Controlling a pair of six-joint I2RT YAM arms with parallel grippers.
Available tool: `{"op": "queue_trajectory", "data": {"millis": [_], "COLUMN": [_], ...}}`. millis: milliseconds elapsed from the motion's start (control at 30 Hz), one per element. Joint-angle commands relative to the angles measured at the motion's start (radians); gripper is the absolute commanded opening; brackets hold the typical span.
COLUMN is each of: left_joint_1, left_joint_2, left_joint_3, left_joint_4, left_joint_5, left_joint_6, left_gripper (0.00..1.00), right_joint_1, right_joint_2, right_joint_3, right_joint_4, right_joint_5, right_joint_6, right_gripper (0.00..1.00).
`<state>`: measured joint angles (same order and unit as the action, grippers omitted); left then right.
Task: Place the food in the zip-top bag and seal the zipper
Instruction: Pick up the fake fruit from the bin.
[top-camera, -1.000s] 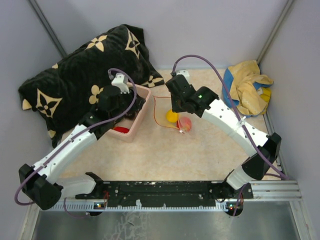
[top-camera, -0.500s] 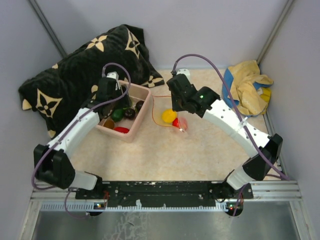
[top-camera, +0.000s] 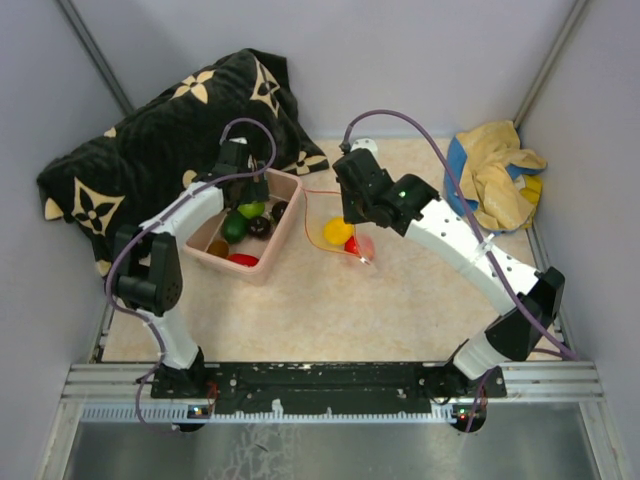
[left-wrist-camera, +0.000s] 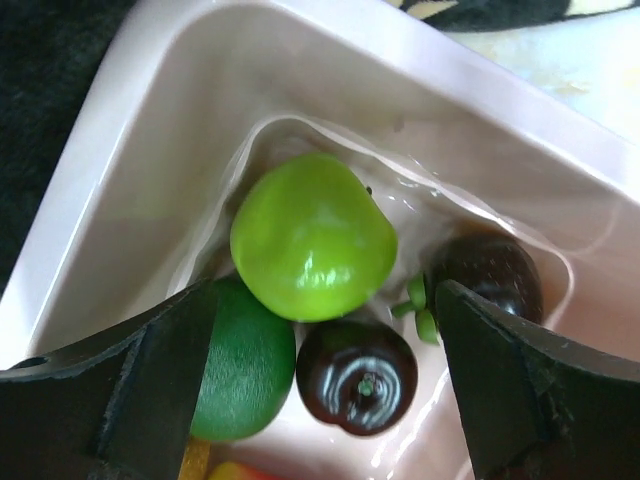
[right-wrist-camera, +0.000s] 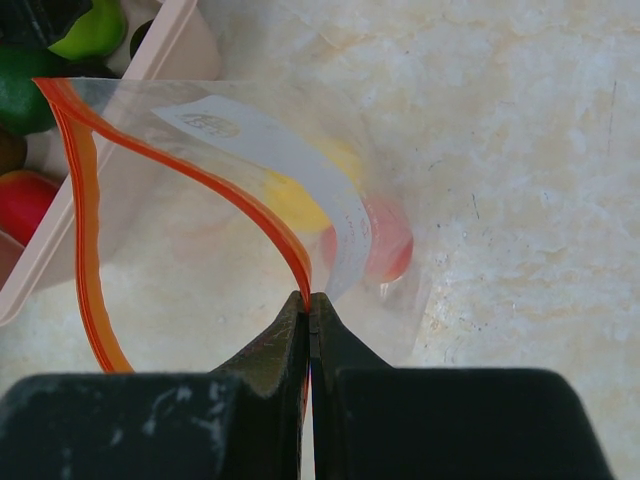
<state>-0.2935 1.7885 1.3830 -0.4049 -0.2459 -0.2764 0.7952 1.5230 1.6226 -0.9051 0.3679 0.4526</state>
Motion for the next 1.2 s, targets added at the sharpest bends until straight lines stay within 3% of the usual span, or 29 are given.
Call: {"op": "queue_trajectory", "data": {"millis": [0, 633, 767, 1000, 1167], "left_joint_1": [0.005, 0.007, 0.007, 0.007, 0.007], "left_joint_2": [0.073, 0.213, 0.211, 0.084, -0.005], "left_joint_3": [0.065, 0.090, 0.096, 0.024, -0.020], "left_joint_4": [0.018, 0.056, 0.049, 0.076, 0.078], "left_joint_5": [-0.035, -0.025, -0.006, 0.018, 0.025], "left_joint_6": [-0.024, -0.045, -0.045, -0.052, -0.062], "left_gripper": [0.96, 0.90, 0.81, 0.55, 0.52], "right_joint_1": [-0.005, -0.005, -0.005, -0.004, -0.005], "right_joint_2": [-0.017, -0.015, -0.015, -0.023, -0.025], "right_joint_3": [0.021, 0.000, -0.002, -0.003, -0.002], "right_joint_4": [0.022, 0.026, 0.025, 0.021, 0.021], "right_joint_5": [0.007, 0.014, 0.015, 0.020, 0.016], "right_joint_6": [-0.024, -0.032, -0.032, -0.029, -0.028], "right_gripper": [0.00, 0.00, 0.00, 0.00, 0.00]}}
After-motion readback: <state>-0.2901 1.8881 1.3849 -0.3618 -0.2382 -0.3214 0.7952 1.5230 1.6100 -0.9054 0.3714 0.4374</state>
